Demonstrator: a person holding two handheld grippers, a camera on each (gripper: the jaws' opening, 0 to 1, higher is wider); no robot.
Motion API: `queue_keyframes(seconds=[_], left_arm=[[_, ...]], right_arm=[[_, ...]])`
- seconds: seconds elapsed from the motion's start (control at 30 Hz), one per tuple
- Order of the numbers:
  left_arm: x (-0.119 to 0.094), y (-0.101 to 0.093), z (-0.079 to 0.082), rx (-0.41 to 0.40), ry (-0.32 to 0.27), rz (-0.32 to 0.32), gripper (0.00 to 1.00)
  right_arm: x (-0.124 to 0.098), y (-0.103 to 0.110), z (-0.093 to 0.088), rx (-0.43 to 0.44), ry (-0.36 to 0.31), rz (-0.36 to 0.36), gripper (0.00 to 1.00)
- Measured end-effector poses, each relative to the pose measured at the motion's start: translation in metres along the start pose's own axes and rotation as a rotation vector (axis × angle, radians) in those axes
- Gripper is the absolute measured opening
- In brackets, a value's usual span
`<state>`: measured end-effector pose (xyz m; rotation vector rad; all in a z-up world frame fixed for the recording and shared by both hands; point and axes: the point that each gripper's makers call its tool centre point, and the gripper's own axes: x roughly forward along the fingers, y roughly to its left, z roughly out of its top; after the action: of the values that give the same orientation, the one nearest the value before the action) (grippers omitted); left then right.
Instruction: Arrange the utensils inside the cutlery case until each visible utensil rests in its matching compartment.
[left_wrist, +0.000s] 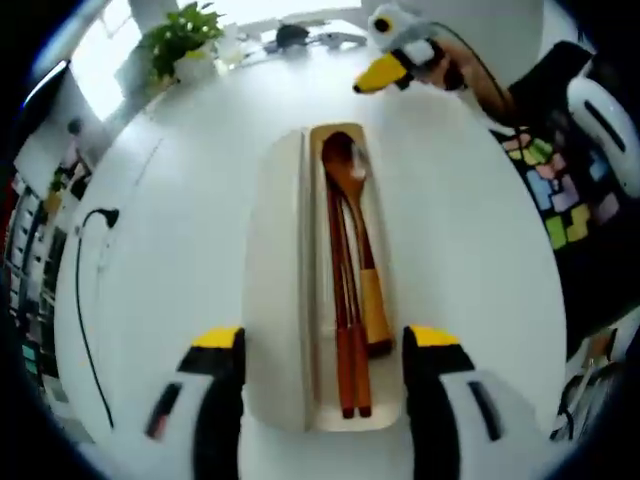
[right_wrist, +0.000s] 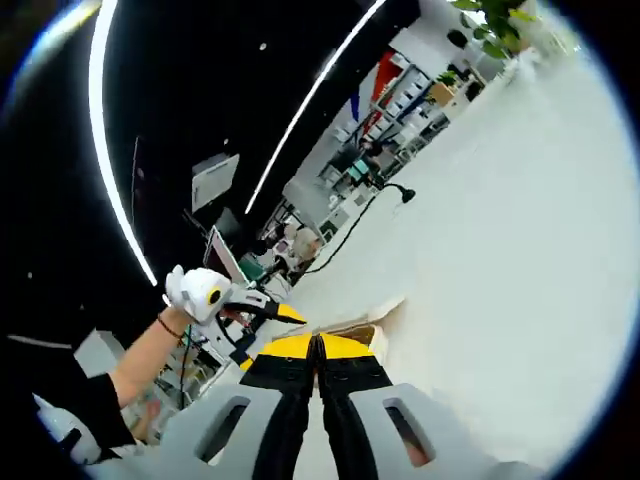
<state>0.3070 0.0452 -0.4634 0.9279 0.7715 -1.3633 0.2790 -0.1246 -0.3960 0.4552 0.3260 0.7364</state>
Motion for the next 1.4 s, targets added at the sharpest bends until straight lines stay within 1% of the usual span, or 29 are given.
queue_keyframes(seconds=[0.07, 0.1, 0.13, 0.17, 0.2, 0.27, 0.3, 0.33, 0.37, 0.4, 0.47, 0.57, 0.6, 0.7, 0.8, 0.97, 1.13, 1.17, 1.2, 1.23, 1.27, 1.3, 1.33, 1.4], left_arm=[[0.001, 0.0, 0.0, -0.009, -0.005, -0.002, 0.67], [0.0, 0.0, -0.001, -0.014, -0.006, -0.004, 0.67], [-0.001, 0.0, -0.001, -0.019, -0.004, -0.006, 0.67], [-0.002, 0.0, -0.003, -0.026, -0.001, -0.009, 0.67], [-0.002, 0.0, -0.004, -0.032, 0.006, -0.01, 0.67], [-0.002, 0.001, -0.006, -0.035, 0.016, -0.015, 0.68], [-0.002, 0.001, -0.006, -0.038, 0.018, -0.02, 0.68], [-0.002, 0.001, -0.006, -0.041, 0.018, -0.025, 0.68], [-0.002, 0.002, -0.006, -0.044, 0.018, -0.031, 0.68], [-0.002, 0.002, -0.006, -0.047, 0.017, -0.036, 0.68], [-0.001, 0.002, -0.007, -0.053, 0.017, -0.045, 0.69], [-0.001, 0.003, -0.007, -0.057, 0.012, -0.053, 0.7], [0.0, 0.003, -0.007, -0.059, 0.011, -0.055, 0.7], [0.0, 0.003, -0.008, -0.066, 0.009, -0.059, 0.7], [0.002, 0.004, -0.01, -0.078, 0.016, -0.064, 0.7], [0.004, 0.004, -0.012, -0.07, 0.027, -0.066, 0.69], [0.004, 0.004, -0.012, -0.073, 0.025, -0.07, 0.69], [0.004, 0.004, -0.012, -0.073, 0.025, -0.07, 0.68], [0.004, 0.003, -0.012, -0.073, 0.024, -0.072, 0.68], [0.004, 0.003, -0.012, -0.072, 0.023, -0.073, 0.68], [0.005, 0.003, -0.012, -0.073, 0.022, -0.074, 0.68], [0.005, 0.003, -0.012, -0.073, 0.021, -0.074, 0.68], [0.005, 0.003, -0.012, -0.073, 0.021, -0.074, 0.68], [0.005, 0.003, -0.012, -0.071, 0.018, -0.075, 0.67]], right_arm=[[0.006, -0.012, 0.002, -0.127, 0.064, -0.043, 0.12], [0.009, -0.018, 0.0, -0.162, 0.102, -0.053, 0.14], [0.011, -0.021, -0.001, -0.164, 0.125, -0.06, 0.14], [0.013, -0.023, -0.003, -0.143, 0.145, -0.056, 0.14], [0.016, -0.022, -0.004, -0.115, 0.166, -0.031, 0.14], [0.019, -0.024, -0.009, -0.074, 0.23, 0.011, 0.15], [0.02, -0.026, -0.01, -0.021, 0.245, 0.023, 0.17], [0.021, -0.029, -0.011, 0.095, 0.26, 0.032, 0.17], [0.021, -0.031, -0.013, 0.188, 0.276, 0.042, 0.18], [0.024, -0.032, -0.011, 0.25, 0.26, 0.059, 0.18], [0.025, -0.036, -0.015, 0.347, 0.282, 0.069, 0.21], [0.028, -0.042, -0.018, 0.363, 0.288, 0.059, 0.26], [0.029, -0.043, -0.019, 0.383, 0.292, 0.058, 0.26], [0.034, -0.044, -0.021, 0.5, 0.293, 0.039, 0.28], [0.037, -0.042, -0.025, 0.522, 0.31, 0.047, 0.29], [0.04, -0.035, -0.031, 0.57, 0.337, 0.066, 0.27], [0.048, -0.036, -0.032, 0.606, 0.342, 0.066, 0.24], [0.05, -0.044, -0.026, 0.619, 0.345, 0.069, 0.23], [0.052, -0.046, -0.025, 0.622, 0.35, 0.071, 0.23], [0.054, -0.044, -0.027, 0.617, 0.351, 0.067, 0.22], [0.057, -0.047, -0.028, 0.613, 0.352, 0.057, 0.21], [0.059, -0.044, -0.032, 0.618, 0.369, 0.07, 0.19], [0.06, -0.041, -0.032, 0.651, 0.378, 0.083, 0.19], [0.063, -0.039, -0.034, 0.668, 0.375, 0.082, 0.18]])
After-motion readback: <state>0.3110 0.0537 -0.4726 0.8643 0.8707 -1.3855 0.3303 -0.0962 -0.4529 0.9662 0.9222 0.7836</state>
